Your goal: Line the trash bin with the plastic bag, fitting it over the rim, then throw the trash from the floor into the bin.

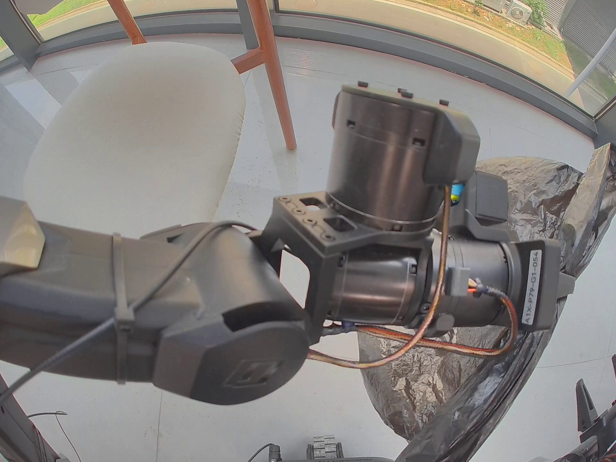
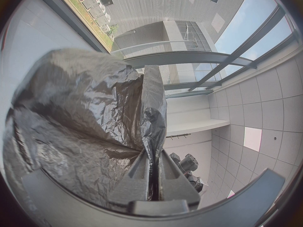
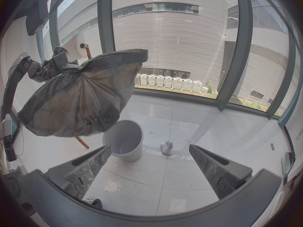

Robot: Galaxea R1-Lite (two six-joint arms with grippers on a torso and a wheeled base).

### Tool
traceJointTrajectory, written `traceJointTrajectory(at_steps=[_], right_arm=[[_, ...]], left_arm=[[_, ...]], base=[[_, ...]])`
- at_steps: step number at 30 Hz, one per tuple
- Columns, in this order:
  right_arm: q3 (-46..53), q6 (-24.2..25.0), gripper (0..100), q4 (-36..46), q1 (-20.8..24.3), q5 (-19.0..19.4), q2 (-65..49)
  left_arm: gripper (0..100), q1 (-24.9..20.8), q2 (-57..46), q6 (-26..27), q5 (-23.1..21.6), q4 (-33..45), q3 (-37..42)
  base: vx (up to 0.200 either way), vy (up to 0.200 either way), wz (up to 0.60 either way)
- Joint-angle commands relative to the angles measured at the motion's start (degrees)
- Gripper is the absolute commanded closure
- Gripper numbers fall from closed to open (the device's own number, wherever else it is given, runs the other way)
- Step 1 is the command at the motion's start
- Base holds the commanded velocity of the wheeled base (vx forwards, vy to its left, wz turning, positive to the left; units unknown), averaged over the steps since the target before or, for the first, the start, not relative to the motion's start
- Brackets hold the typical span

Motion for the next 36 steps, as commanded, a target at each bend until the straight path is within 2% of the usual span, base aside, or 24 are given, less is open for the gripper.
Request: traceJointTrajectory(at_steps=[1, 3, 6, 10, 23, 28, 35, 36], right_arm=[[1.0, 0.0, 0, 0.0, 0.0, 0.0, -0.5], [1.0, 0.0, 0, 0.0, 0.0, 0.0, -0.5], [1.0, 0.0, 0, 0.0, 0.1, 0.0, -0.5], [1.0, 0.0, 0, 0.0, 0.1, 0.0, -0.5], [1.0, 0.0, 0, 0.0, 0.0, 0.0, -0.5], [1.0, 0.0, 0, 0.0, 0.1, 0.0, -0.5], [1.0, 0.0, 0, 0.0, 0.1, 0.0, -0.5], [1.0, -0.1, 0, 0.0, 0.1, 0.0, -0.5]], left_arm=[[100, 3.1, 1.6, 3.8, -0.1, -0.1, -0.2], [100, 4.3, 2.2, 5.5, -0.2, -0.2, -0.4], [100, 4.7, 2.3, 5.4, -0.2, 0.1, -1.4], [100, 4.7, 2.2, 2.8, 0.2, 0.1, -2.4], [100, 5.0, 1.7, 4.5, 4.0, 3.8, -2.0], [100, 7.1, 1.7, 4.6, 4.3, 4.0, -1.9], [100, 10.0, -0.6, 4.7, 4.9, 4.0, 2.3], [100, 10.6, -1.7, 4.8, 4.9, 3.8, 5.1]], base=[[0.0, 0.0, 0.0], [0.0, 0.0, 0.0], [0.0, 0.0, 0.0], [0.0, -0.2, 0.0], [0.0, -0.2, 0.0], [0.0, -0.2, 0.0], [0.0, -0.2, 0.0], [0.0, -0.2, 0.0]])
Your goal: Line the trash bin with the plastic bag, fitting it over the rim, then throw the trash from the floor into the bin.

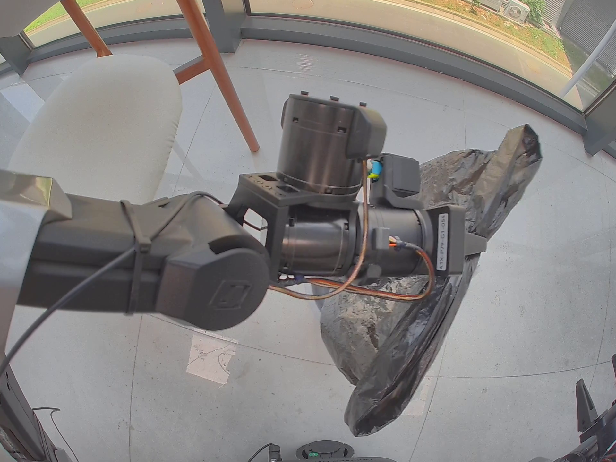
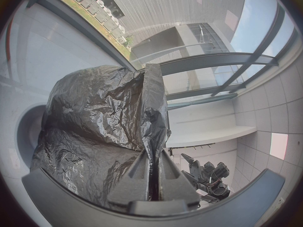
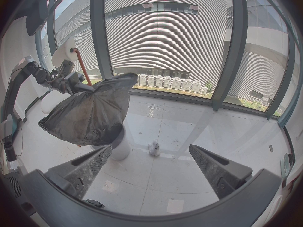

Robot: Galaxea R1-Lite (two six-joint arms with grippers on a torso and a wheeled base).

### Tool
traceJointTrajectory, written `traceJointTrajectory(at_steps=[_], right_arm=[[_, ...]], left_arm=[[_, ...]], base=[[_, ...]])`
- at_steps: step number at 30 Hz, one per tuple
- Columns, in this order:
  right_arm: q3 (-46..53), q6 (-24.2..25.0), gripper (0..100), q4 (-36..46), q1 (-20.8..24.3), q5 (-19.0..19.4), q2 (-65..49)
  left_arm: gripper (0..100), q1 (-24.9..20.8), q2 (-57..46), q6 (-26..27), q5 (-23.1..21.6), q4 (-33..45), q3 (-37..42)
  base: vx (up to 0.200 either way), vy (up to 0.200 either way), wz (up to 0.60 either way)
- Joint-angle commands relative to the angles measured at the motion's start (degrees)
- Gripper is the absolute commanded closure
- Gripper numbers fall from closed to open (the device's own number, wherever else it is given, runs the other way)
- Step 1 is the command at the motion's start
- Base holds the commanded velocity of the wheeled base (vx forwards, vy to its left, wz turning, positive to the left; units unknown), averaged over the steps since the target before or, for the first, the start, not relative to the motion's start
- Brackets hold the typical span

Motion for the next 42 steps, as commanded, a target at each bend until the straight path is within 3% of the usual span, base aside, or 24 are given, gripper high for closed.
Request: traceJointTrajectory(at_steps=[1, 11, 13, 16, 17, 19, 23, 26, 30, 37, 42], right_arm=[[1.0, -0.1, 0, 0.0, 0.1, 0.0, -0.5], [0.7, 0.3, 0, -0.5, -0.1, 0.0, -0.6], [-3.6, 1.5, 0, -2.9, 0.4, 0.7, 0.1], [-11.7, 4.6, 0, -5.4, 7.3, 0.0, 12.9], [-14.9, 8.4, 0, -5.4, 13.9, 0.0, 19.6], [-20.0, 15.5, 0, -5.1, 21.2, -0.3, 25.4], [-29.7, 25.3, 0, -3.7, 29.8, -0.1, 41.7], [-34.8, 29.5, 0, -3.8, 30.3, 0.6, 51.4], [-39.9, 31.5, 0, -3.8, 30.7, 0.9, 63.8], [-44.7, 32.0, 0, -3.7, 30.2, 0.7, 76.8], [-49.2, 37.3, 0, -3.7, 30.6, 0.3, 83.6]], left_arm=[[100, 1.5, -3.2, 0.2, 0.0, -0.3, 5.2], [100, 1.7, -8.3, 1.2, 1.8, -0.7, 14.6], [100, 1.7, -9.0, 1.5, 1.9, -0.7, 15.8], [100, 1.7, -10.0, 2.0, 2.0, -0.8, 18.0], [100, 1.6, -10.3, 2.0, 2.1, -1.0, 18.9], [100, 1.6, -10.5, 2.0, 2.4, -1.9, 20.9], [100, 1.7, -11.6, 2.1, 3.0, -4.9, 23.6], [100, 1.8, -12.3, 2.2, 3.2, -5.5, 24.3], [100, 2.2, -13.8, 2.2, 5.0, -5.4, 24.8], [100, 2.0, -16.9, 2.4, 5.9, -5.6, 27.9], [100, 2.0, -18.5, 3.9, 5.9, -5.5, 29.2]], base=[[0.0, -0.2, 0.0], [0.0, -0.1, 0.0], [0.0, 0.0, 0.0], [0.0, 0.0, 0.0], [0.0, 0.0, 0.0], [0.0, 0.0, 0.0], [0.0, 0.0, 0.0], [0.0, 0.0, 0.0], [0.0, 0.0, 0.0], [0.0, 0.0, 0.0], [0.0, 0.0, 0.0]])
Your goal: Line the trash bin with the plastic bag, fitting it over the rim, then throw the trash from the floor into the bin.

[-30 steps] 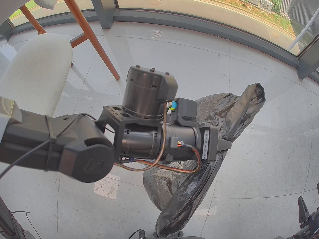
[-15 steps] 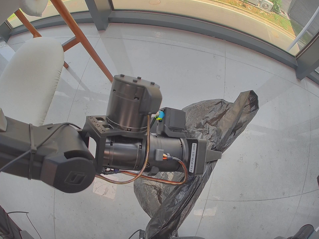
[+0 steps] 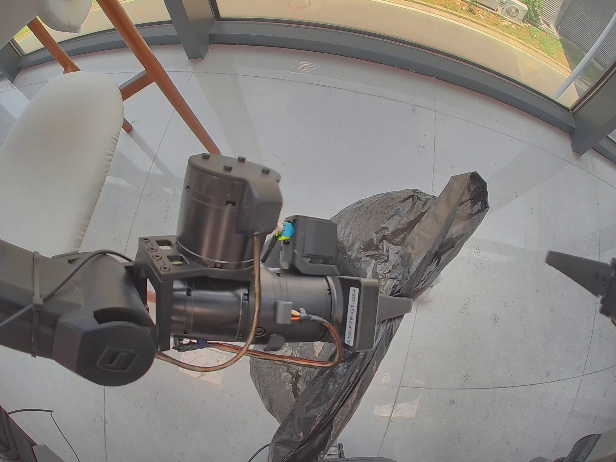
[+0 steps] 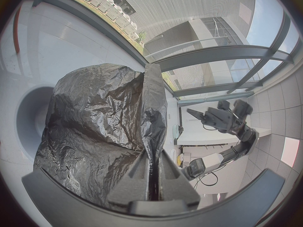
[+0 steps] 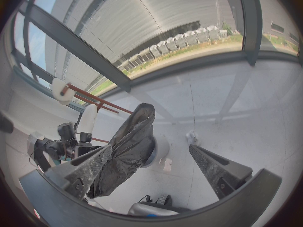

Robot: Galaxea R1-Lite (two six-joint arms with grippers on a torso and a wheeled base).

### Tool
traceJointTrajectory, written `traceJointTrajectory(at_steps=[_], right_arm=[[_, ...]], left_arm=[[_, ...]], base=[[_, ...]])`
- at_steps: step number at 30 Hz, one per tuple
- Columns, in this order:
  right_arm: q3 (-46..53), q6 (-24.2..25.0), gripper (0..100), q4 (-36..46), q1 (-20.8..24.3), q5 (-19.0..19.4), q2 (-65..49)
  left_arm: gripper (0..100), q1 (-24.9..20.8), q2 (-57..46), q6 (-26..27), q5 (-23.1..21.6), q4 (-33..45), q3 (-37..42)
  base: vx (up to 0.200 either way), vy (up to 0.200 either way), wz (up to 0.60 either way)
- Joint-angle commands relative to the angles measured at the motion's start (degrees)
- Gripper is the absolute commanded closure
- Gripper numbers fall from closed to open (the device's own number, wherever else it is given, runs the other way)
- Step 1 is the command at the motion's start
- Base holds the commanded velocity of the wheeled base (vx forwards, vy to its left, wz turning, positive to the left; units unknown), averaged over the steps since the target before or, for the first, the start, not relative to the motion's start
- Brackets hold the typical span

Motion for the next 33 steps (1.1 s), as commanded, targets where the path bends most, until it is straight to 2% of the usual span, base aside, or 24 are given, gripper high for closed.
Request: traceJointTrajectory(at_steps=[1, 13, 19, 22, 23, 27, 33], right_arm=[[-13.1, 8.6, 0, 0.0, 3.8, -0.3, 26.4], [-23.2, 8.9, 0, -0.1, 3.2, -0.4, 33.9], [-23.0, 9.1, 0, 1.4, 3.3, -0.4, 33.6], [-23.6, 10.7, 0, 3.2, 3.8, -0.4, 33.5], [-23.6, 10.7, 100, 3.2, 3.8, -0.4, 33.5], [-23.4, 12.2, 100, 3.8, 4.1, -0.5, 33.4], [-23.7, 12.6, 100, 6.8, 8.4, -0.6, 32.6]], left_arm=[[100, 0.1, -5.1, 2.0, 1.0, -0.8, 4.6], [100, 0.1, -5.3, 2.7, 1.0, -0.8, 5.4], [100, 0.1, -4.7, 2.7, 1.0, -0.9, 5.1], [100, 0.1, -4.6, 2.7, 1.0, -0.8, 5.2], [100, 0.1, -4.6, 2.7, 1.0, -0.8, 5.2], [100, 0.2, -4.6, 2.7, 1.0, -0.7, 5.3], [100, 0.4, -4.7, 2.7, 1.4, -0.4, 5.8]], base=[[0.0, 0.0, 0.0], [0.0, 0.0, 0.0], [0.0, 0.0, 0.0], [0.0, 0.0, 0.0], [0.0, 0.0, 0.0], [0.0, 0.0, 0.0], [0.0, 0.0, 0.0]])
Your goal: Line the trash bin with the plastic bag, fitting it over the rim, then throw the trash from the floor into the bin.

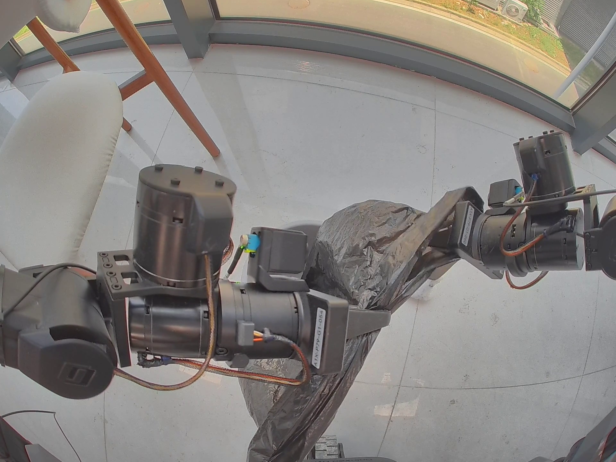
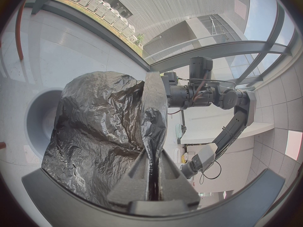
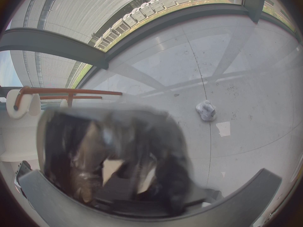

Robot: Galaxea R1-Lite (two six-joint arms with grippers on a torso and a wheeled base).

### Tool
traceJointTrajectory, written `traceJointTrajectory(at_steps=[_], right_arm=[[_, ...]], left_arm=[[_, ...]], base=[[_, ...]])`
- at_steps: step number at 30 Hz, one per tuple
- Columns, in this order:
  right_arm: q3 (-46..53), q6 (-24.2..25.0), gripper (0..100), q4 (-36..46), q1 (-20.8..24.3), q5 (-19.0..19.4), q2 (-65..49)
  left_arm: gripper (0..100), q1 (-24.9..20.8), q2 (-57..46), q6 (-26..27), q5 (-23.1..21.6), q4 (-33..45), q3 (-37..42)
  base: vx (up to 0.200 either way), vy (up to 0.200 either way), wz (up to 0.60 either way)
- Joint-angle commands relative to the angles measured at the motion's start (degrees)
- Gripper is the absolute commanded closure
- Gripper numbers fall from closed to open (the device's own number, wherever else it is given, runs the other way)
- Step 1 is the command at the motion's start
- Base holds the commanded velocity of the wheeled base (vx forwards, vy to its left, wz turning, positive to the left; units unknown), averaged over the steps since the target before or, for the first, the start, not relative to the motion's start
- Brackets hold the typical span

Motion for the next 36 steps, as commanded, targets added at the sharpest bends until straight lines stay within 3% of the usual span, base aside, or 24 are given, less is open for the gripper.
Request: traceJointTrajectory(at_steps=[1, 12, 13, 24, 31, 36], right_arm=[[0.3, 0.0, 100, 0.5, 2.5, -0.1, -0.7], [-0.3, -1.0, 100, -0.3, 3.0, 0.0, -0.3], [-0.5, -1.0, 100, -0.4, 3.0, 0.0, -0.2], [-2.8, -7.0, 100, 0.6, 2.5, -0.1, 1.7], [-5.3, -6.8, 100, 4.7, 2.7, -1.1, 2.2], [-5.3, -6.7, 100, 5.1, 2.2, -2.3, 2.7]], left_arm=[[100, 0.2, 0.2, 0.0, 1.0, 0.1, 0.5], [100, 0.2, 0.4, -0.2, 2.5, 0.1, 1.8], [0, 0.2, 0.4, -0.2, 2.5, 0.1, 1.9], [0, 4.4, 1.6, -0.8, 2.5, 0.2, 1.1], [0, 3.8, 5.2, 2.9, 4.2, 1.5, -1.0], [0, 0.5, 7.0, 7.3, 6.5, 4.6, -2.6]], base=[[0.0, 0.0, 0.0], [0.0, 0.0, 0.0], [0.0, 0.0, 0.0], [0.0, 0.0, 0.0], [0.0, 0.0, 0.0], [0.0, 0.0, 0.0]])
